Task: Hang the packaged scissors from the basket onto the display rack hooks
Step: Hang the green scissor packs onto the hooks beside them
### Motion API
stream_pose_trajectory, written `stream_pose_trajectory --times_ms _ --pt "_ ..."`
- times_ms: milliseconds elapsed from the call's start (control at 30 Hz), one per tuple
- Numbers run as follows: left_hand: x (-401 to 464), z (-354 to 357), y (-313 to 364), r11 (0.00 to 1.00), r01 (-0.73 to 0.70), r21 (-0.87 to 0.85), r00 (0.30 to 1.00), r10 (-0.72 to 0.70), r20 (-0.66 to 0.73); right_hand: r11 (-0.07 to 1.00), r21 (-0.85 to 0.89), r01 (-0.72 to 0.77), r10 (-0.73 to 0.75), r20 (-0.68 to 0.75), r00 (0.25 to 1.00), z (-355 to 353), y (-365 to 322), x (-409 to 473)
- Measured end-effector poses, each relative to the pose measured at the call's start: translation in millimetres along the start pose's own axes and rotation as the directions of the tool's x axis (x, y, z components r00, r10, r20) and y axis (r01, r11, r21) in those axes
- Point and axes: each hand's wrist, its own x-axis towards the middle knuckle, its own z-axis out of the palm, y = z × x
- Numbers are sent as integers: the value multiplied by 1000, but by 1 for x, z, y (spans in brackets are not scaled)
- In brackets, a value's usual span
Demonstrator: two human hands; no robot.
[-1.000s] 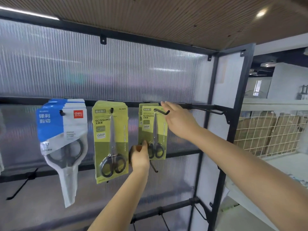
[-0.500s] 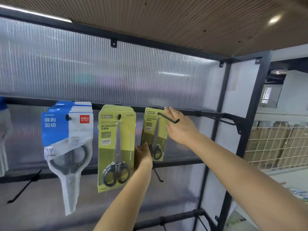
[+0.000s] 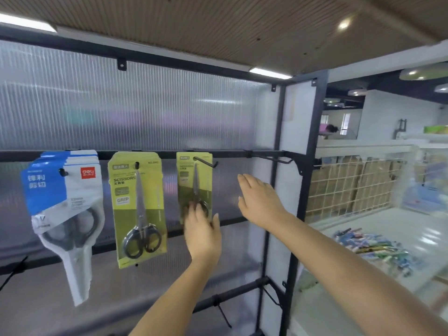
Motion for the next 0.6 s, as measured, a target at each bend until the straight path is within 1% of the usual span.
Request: stream_pose_trajectory --times_ms 67,100,200,267,333,400,467,533,600 --pt "-16 5 9 991 -133 21 989 131 74 999 10 -48 48 12 999 -1 10 -22" --pt "-25 9 14 983 -179 31 977 174 120 997 16 -71 71 16 997 -1 16 -35" --pt "-58 21 34 960 -279 29 936 265 232 992 22 -127 126 47 991 3 40 -78" --pt "-84 31 51 933 -359 18 895 339 289 980 32 -196 193 77 978 7 60 -113" --pt "-109 46 60 901 -435 5 862 415 291 966 38 -255 251 97 963 11 76 -146" --pt "-145 61 69 889 -459 -10 827 431 360 937 56 -345 335 137 932 18 93 -189" --pt "-185 80 70 873 -485 -52 771 455 446 904 54 -424 412 158 897 26 107 -234" --pt "-229 100 68 874 -477 -95 677 434 594 859 62 -508 489 198 850 38 117 -282" --pt "-274 117 63 861 -501 -86 583 409 702 803 51 -594 567 240 788 56 121 -331"
